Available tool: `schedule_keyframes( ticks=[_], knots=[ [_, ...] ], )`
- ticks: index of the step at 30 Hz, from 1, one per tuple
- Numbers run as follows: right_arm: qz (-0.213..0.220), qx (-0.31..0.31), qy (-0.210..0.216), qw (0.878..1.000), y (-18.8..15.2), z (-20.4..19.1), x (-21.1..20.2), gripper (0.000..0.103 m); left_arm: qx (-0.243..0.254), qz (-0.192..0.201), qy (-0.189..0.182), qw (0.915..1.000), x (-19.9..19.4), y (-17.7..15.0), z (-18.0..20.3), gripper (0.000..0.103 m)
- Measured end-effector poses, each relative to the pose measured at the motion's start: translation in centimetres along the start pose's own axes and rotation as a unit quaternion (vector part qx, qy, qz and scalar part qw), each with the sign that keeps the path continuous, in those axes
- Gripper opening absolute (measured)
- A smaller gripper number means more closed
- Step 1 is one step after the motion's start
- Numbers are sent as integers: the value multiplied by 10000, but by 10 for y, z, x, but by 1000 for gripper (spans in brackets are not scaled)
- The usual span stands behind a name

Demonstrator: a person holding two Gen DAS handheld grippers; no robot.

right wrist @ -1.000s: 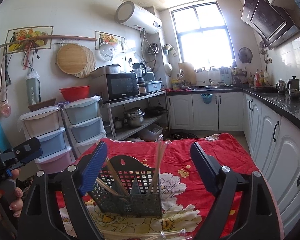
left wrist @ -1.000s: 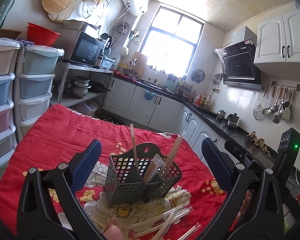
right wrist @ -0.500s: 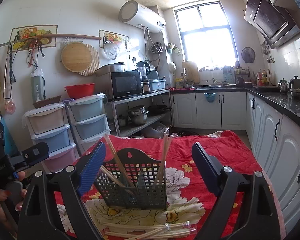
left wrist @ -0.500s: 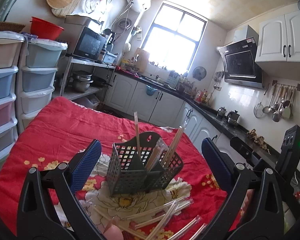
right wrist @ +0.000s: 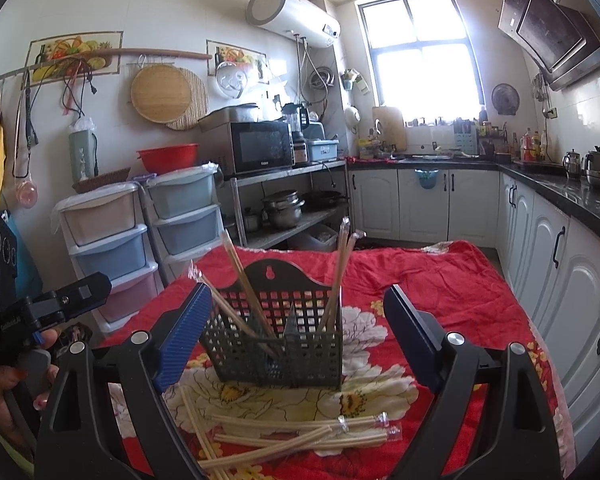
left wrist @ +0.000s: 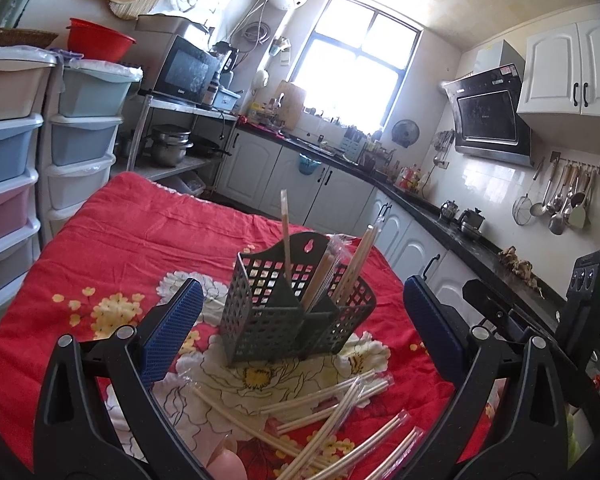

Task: Organize utensils
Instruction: 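Move both open tools back from the caddy toward the chopstick pile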

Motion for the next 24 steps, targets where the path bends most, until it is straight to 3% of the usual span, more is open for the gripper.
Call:
schedule_keyframes(
  ticks=[24],
  knots=[
    [-750,-104,-71,9971,-54,8,7,85,-385,-529,194,9977,6,-42,-26,92]
  ],
)
Point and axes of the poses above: each gripper's, at about its wrist camera, not at the fingertips, and x roughly the way its jaws point, z to its right, y to its top, the point moved 5 cm from there along x, roughly the way its jaws point, and after that the axes turned 15 degrees about -y, right-handed, at the moved point
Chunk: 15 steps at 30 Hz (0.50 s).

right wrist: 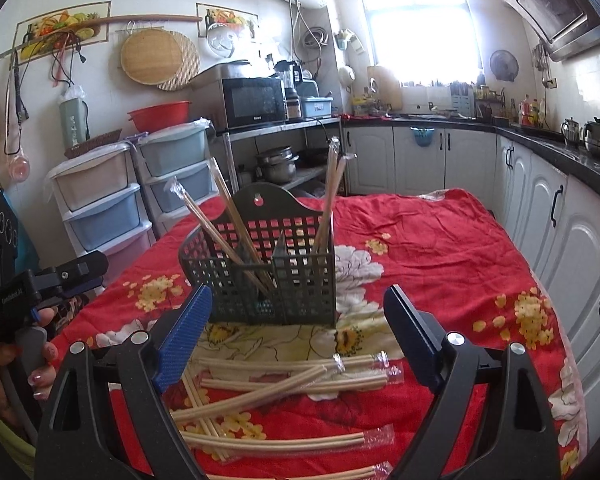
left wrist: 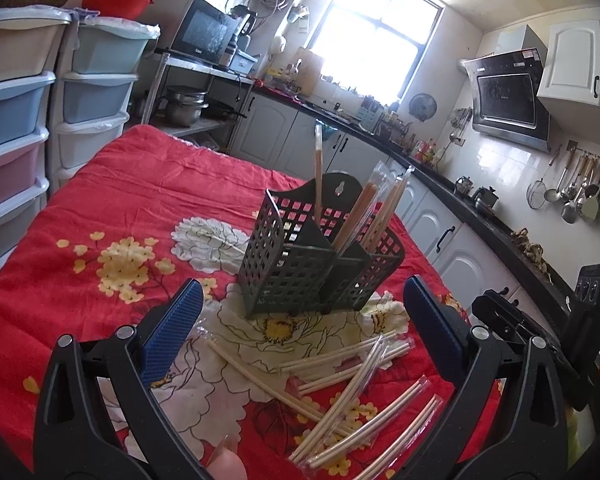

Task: Organize utensils
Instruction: 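Move both open tools back from the caddy toward the chopstick pile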

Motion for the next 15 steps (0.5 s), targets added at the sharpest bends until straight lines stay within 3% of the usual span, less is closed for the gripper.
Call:
schedule_keyframes(
  ticks=[15],
  knots=[
    [-391,25,-179,9991,-29,15,5,85,-118,-509,-106,9986,13,-34,-2,92]
  ],
)
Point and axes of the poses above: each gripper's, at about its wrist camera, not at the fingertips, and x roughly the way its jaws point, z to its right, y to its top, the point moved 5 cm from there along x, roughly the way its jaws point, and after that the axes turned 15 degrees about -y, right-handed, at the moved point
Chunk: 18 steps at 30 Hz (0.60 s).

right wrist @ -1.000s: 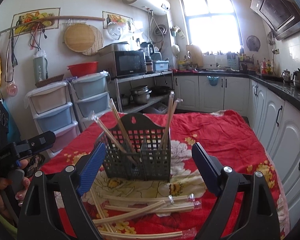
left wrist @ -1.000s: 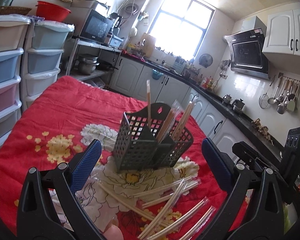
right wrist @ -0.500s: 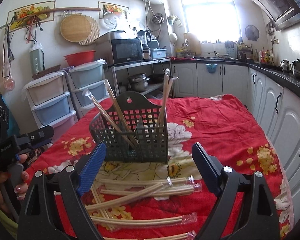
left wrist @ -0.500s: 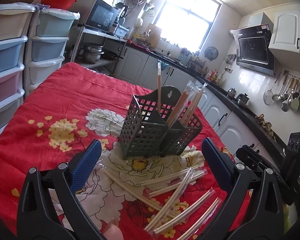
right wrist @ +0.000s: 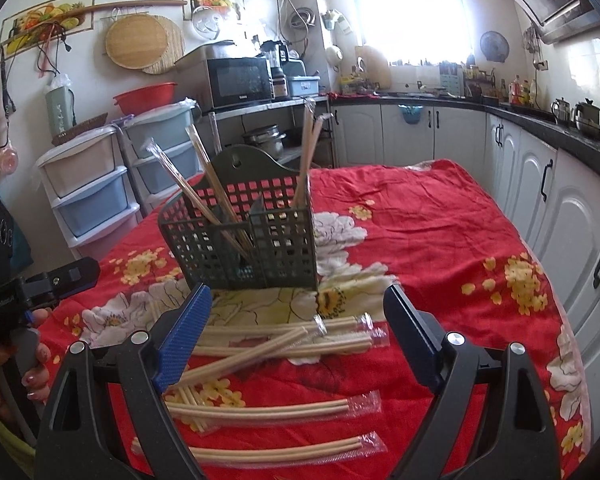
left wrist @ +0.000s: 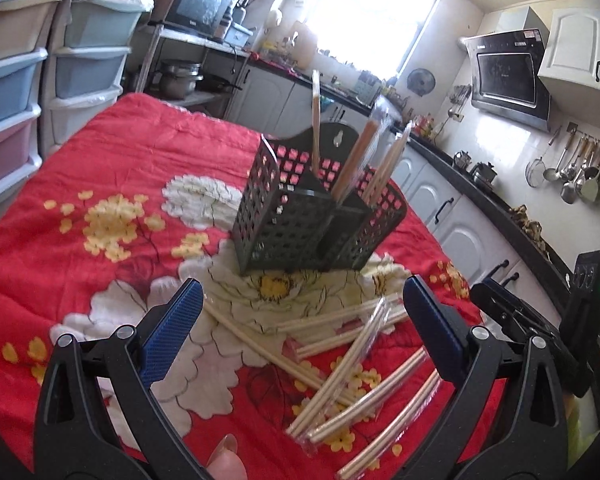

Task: Organize utensils
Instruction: 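Move both open tools back from the caddy toward the chopstick pile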

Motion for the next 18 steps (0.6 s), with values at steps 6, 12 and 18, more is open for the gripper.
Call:
schedule_keyframes(
  ticks=[6,12,18],
  knots=[
    [-138,-9,-67,9999,-10,6,3,85,4,-257,-55,9997,7,-17,-1,92],
    [-280,-11,-97,9996,-19,10,7,85,-21,-559,-103,9984,14,-35,-2,92],
    [-429,-20,-127,9990,-27,14,12,85,-137,-817,-182,9964,19,-53,-5,92]
  ],
)
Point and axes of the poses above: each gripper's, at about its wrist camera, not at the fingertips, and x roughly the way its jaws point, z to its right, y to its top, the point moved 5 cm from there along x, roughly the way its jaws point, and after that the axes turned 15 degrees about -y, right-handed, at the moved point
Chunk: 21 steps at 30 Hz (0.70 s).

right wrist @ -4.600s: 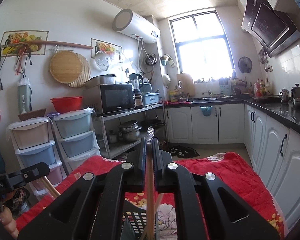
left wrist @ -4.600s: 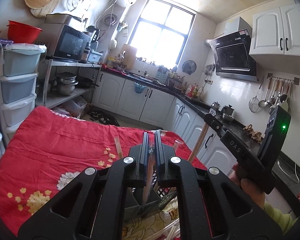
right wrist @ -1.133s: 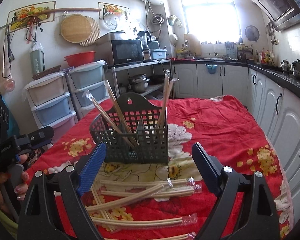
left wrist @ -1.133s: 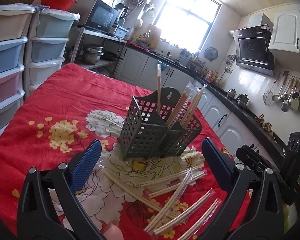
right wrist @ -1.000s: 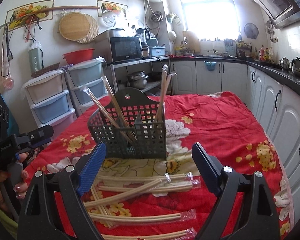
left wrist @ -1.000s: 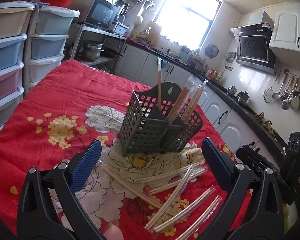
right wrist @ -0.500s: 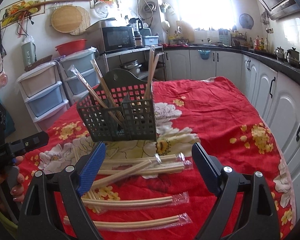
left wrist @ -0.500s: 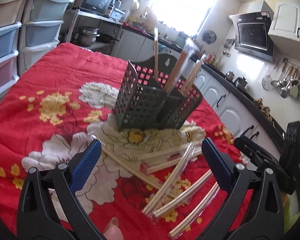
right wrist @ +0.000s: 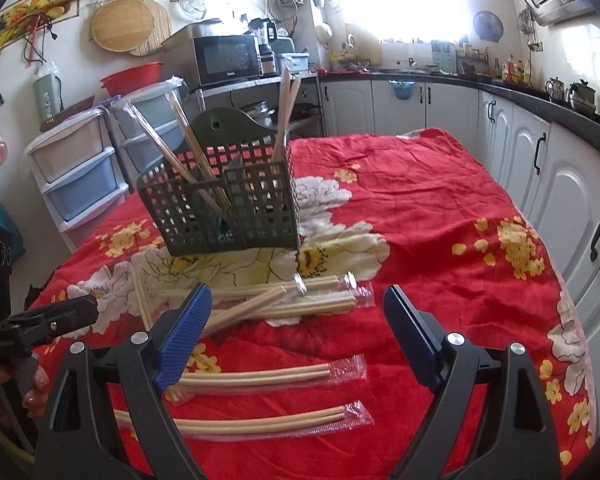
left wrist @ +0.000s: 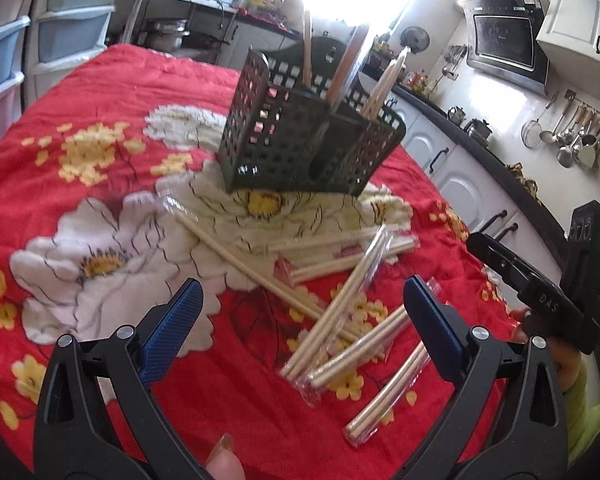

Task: Organize utensils
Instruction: 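Move both open tools back from the caddy toward the chopstick pile, then close the left tool on a chopstick while the right tool grasps another chopstick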

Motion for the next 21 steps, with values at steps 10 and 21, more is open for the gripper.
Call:
schedule_keyframes(
  ticks=[10,21],
  knots=[
    [-592,11,-76,9982,-24,11,21,85,13,-507,-196,9985,20,-19,2,70],
    [-1196,255,43,9925,-41,17,43,69,-116,-743,-172,9970,33,-29,-6,50]
  ],
)
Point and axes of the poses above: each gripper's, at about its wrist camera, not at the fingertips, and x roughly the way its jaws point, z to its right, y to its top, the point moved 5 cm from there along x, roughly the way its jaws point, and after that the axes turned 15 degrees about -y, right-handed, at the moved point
